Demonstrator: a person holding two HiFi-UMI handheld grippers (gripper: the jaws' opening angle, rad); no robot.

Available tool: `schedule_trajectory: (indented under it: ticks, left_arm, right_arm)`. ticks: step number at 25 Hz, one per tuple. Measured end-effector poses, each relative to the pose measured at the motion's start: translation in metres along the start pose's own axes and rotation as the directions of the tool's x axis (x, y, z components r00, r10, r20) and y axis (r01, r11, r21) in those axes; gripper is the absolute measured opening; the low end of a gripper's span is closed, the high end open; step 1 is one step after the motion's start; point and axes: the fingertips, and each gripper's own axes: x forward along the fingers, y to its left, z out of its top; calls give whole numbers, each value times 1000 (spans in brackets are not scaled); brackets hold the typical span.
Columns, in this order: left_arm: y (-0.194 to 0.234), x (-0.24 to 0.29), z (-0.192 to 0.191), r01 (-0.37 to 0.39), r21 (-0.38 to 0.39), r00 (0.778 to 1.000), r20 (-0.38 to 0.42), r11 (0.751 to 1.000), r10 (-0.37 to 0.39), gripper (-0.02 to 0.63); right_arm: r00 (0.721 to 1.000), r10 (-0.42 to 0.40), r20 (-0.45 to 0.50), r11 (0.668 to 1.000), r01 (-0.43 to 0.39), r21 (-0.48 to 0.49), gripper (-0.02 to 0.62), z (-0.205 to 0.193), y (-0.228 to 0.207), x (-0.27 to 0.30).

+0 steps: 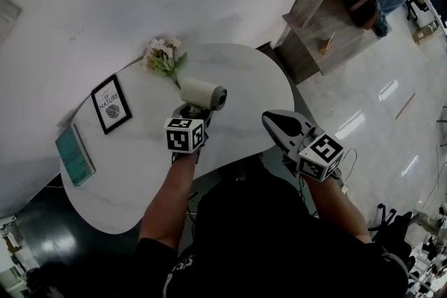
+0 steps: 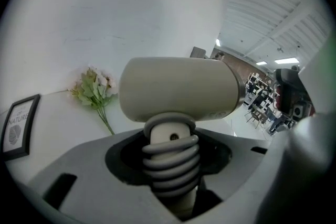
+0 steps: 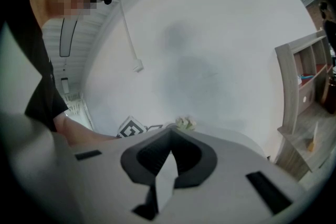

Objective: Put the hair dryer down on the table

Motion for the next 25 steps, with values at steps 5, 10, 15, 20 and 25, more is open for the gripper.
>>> schedule_trajectory:
  ticks: [5,10,15,20,25]
  left_arm:
    - [9,24,-19,-11,-13,997,-80,1000,10,213]
    - [9,41,-29,-10,18,989,-146,1000,12,213]
    - [9,58,-34,-8,80,979,-201,997,24,213]
    - [12,70,-40,-10,146,964,-260,989,48,215]
    - [13,73,-42,-15,200,954,-290,980,74,216]
  right_arm:
    - [1000,3,29,999,-4,48,6,-2,0,-5]
    - [999,-16,46,998,13,64,6,-5,-9,-17]
    - [998,-48,30,998,47,52,6,-11,-23,-28]
    - [997,-72,29,996,70,57,6,-14,-32,-37]
    - [996,-84,37,993,80,89,6,-12,-36,-39]
